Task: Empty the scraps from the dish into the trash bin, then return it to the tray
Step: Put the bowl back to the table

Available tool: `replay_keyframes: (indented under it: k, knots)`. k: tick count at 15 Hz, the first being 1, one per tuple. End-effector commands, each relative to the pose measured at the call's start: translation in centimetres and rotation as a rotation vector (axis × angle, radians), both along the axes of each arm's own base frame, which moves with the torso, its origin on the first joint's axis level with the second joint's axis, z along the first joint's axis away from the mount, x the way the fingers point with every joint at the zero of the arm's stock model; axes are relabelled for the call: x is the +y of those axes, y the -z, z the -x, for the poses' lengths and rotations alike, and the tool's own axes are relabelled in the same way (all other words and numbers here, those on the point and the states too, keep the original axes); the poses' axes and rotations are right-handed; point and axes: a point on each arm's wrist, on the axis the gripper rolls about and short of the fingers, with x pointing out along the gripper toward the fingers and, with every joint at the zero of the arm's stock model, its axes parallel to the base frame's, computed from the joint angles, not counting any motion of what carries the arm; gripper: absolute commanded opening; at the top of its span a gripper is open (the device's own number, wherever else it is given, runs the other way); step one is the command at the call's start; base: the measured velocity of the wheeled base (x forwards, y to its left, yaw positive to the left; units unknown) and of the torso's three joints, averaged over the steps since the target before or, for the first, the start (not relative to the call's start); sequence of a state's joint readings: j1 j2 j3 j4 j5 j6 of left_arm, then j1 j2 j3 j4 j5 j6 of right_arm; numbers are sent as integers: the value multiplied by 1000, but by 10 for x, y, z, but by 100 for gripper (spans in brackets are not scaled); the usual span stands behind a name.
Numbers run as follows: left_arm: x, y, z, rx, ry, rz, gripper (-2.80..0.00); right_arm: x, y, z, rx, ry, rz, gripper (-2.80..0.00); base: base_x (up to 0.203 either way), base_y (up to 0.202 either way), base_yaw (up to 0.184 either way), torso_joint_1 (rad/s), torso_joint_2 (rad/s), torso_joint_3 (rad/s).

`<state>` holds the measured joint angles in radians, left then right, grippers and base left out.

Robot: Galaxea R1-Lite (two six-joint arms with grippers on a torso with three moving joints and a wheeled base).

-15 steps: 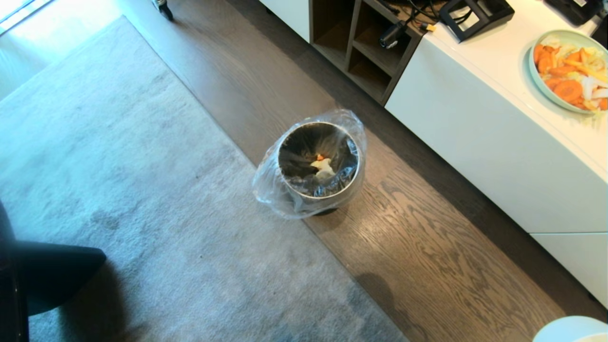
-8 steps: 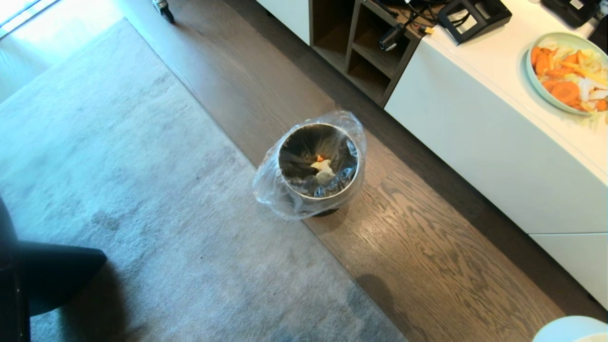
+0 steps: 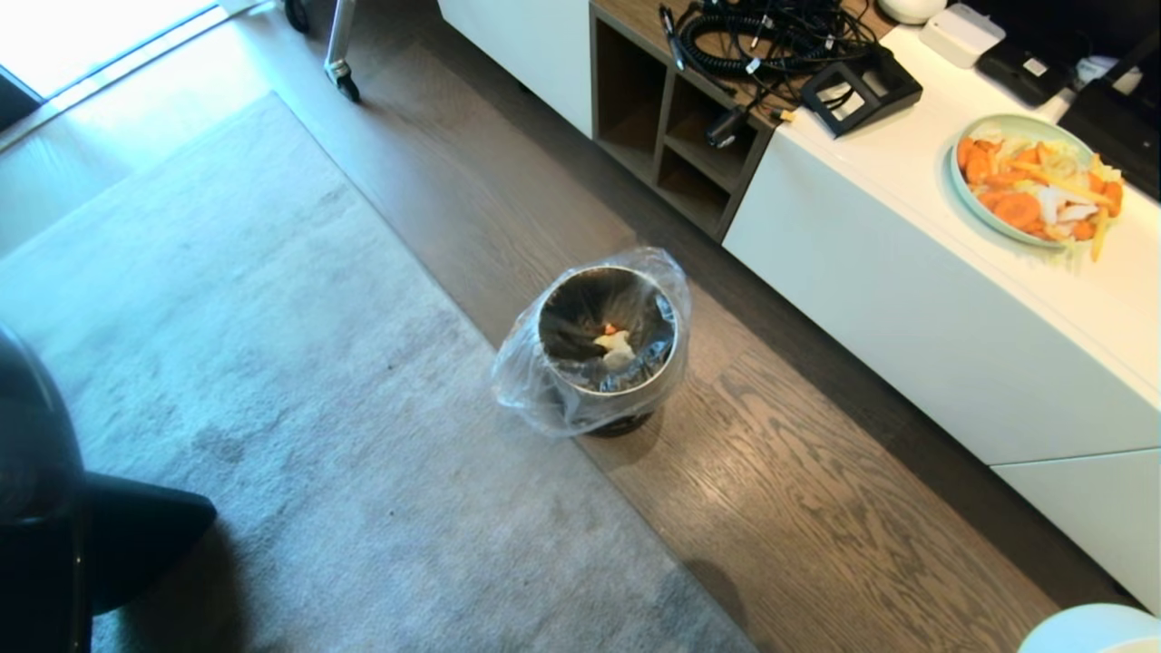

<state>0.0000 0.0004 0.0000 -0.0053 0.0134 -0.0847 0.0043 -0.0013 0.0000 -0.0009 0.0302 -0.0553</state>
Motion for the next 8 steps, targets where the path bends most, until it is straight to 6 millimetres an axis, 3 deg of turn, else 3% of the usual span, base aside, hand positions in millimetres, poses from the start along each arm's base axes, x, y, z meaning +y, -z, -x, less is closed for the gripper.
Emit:
replay_keyframes:
  k: [1, 8]
  knots:
    - [0, 0, 0, -1, 0, 1, -280, 0, 0, 0, 1, -1, 1, -280, 0, 0, 0, 0, 0, 205]
    - [0, 0, 0, -1, 0, 3, -280, 0, 0, 0, 1, -1, 1, -280, 0, 0, 0, 2, 2, 203]
